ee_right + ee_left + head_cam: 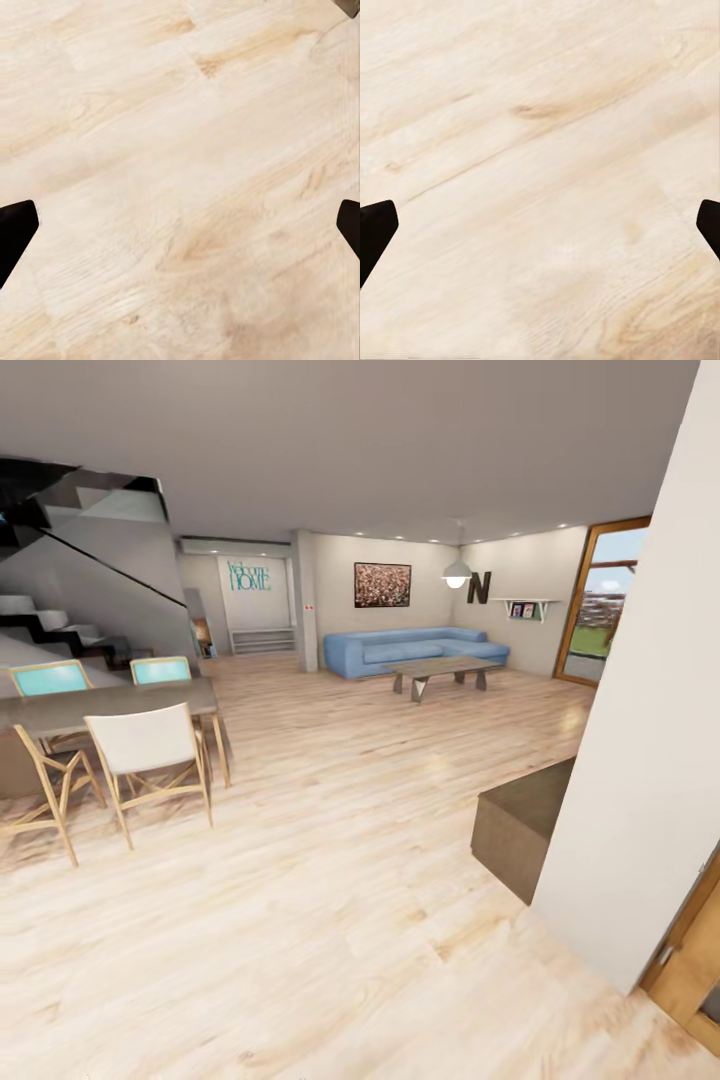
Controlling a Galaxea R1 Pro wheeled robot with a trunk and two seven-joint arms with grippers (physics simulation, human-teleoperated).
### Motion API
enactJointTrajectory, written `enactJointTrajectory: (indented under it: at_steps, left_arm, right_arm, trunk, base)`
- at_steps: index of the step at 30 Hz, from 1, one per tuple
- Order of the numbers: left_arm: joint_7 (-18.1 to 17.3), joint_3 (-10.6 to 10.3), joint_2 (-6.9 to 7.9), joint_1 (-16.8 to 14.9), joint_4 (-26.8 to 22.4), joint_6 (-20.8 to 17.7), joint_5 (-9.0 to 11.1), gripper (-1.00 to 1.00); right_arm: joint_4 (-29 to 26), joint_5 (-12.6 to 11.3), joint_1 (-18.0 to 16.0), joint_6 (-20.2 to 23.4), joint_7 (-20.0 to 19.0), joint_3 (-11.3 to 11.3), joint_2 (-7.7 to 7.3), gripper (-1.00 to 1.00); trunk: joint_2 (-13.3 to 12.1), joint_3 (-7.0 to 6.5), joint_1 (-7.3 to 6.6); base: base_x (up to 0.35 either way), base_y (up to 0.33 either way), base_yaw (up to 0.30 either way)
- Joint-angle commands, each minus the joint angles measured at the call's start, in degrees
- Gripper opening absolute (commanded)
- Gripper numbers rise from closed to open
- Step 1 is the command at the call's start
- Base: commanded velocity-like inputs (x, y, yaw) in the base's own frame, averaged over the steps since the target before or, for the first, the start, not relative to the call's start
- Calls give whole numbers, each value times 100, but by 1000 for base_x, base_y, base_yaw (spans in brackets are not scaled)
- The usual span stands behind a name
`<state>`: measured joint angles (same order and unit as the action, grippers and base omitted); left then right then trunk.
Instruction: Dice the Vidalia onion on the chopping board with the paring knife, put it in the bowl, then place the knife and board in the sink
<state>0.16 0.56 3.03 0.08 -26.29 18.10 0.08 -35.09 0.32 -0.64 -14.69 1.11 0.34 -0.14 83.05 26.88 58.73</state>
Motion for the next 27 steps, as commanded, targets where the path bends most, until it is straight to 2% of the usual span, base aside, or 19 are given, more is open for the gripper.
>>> enactJointTrajectory:
  at_steps: [1, 27]
  left_arm:
    - [2, 5, -3, 1, -7, 9, 1, 100]
    - [2, -2, -18, 1, -2, 18, 1, 100]
  right_arm:
    - [2, 4, -3, -20, 16, -2, 1, 100]
    - [10, -4, 0, -51, 60, -20, 15, 100]
  trunk:
    - [2, 5, 0]
    - [2, 5, 0]
  base:
    - [0, 0, 263]
    - [0, 0, 280]
